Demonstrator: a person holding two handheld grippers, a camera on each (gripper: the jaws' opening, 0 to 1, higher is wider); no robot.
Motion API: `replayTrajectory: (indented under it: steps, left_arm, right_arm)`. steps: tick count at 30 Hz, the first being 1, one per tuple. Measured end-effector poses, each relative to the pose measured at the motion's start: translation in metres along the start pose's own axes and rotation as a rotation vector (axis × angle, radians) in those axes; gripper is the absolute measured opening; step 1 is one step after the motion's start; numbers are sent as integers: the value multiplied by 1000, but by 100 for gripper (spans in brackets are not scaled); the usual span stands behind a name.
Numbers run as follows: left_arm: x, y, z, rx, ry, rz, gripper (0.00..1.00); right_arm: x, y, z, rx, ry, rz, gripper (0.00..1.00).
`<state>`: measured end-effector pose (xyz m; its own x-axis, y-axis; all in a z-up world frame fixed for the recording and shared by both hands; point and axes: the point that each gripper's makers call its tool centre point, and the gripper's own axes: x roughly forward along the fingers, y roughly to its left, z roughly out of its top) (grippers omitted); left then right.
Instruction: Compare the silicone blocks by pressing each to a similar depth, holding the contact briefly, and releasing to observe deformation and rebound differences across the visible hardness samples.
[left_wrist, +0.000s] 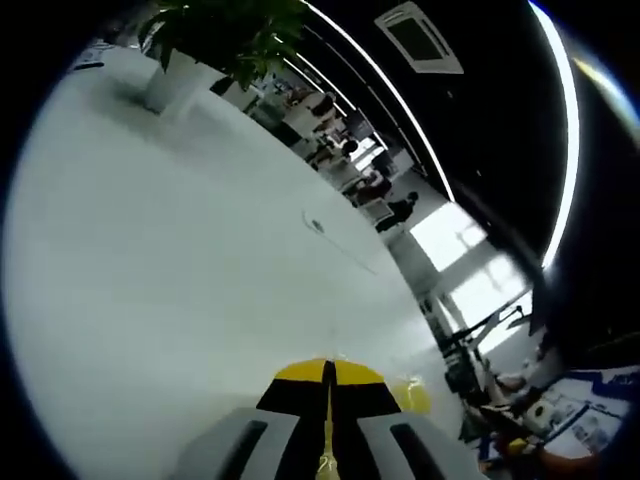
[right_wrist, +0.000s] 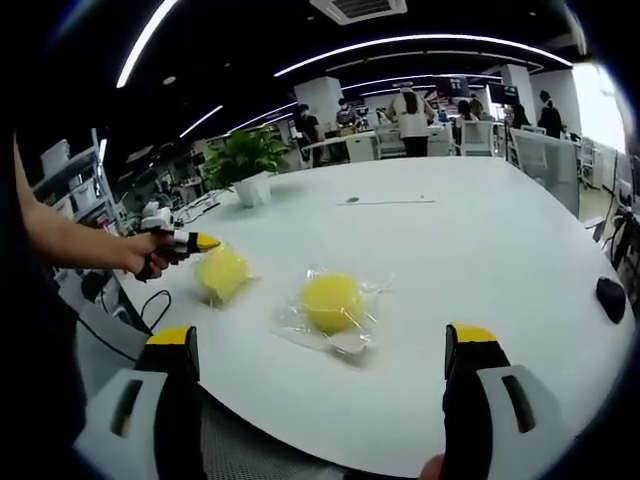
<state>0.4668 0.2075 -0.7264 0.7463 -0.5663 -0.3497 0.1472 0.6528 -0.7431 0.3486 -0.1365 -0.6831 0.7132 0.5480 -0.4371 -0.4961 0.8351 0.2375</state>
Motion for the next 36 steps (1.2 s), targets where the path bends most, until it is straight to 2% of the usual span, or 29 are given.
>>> replayTrajectory:
  steps: [3,8,9,11,12,15,18,20,25,30,34,36]
  left_arm:
    - [-3,-7,1,15,2,-15,0]
    - [-8,-23,4,121,15,-37,0]
    - [-10,-26,4,173,21,-30,0]
    - [-13,-30,4,220,31,-24,0]
    - [-16,-32,7,267,26,1,0]
    - [-21,-45,9,371,28,-28,0]
    - [-27,-55,8,438,47,-19,0]
    - [-31,-63,11,486,28,-26,0]
    - [-39,-82,15,505,11,-50,0]
    - [-50,-110,19,522,9,-132,0]
    - [-59,-125,28,564,0,-164,0]
    - [-65,-138,30,555,1,-212,0]
  right_arm:
    - [0,0,3,5,-14,-4,96]
    - [-1,7,-2,-1,-7,8,96]
    - [-1,7,-2,-1,-6,9,96]
    - [-1,11,-3,-1,-6,15,96]
    - [-1,12,-3,-3,-7,17,96]
    - [-1,15,0,-2,-14,22,96]
    - [-2,18,2,-5,-21,28,96]
    - [-3,19,2,-1,-26,33,96]
    - [-3,21,1,-3,-25,42,96]
    - [-2,23,10,-10,-44,46,96]
    - [0,22,19,-17,-57,51,96]
    - [0,23,25,-17,-66,59,96]
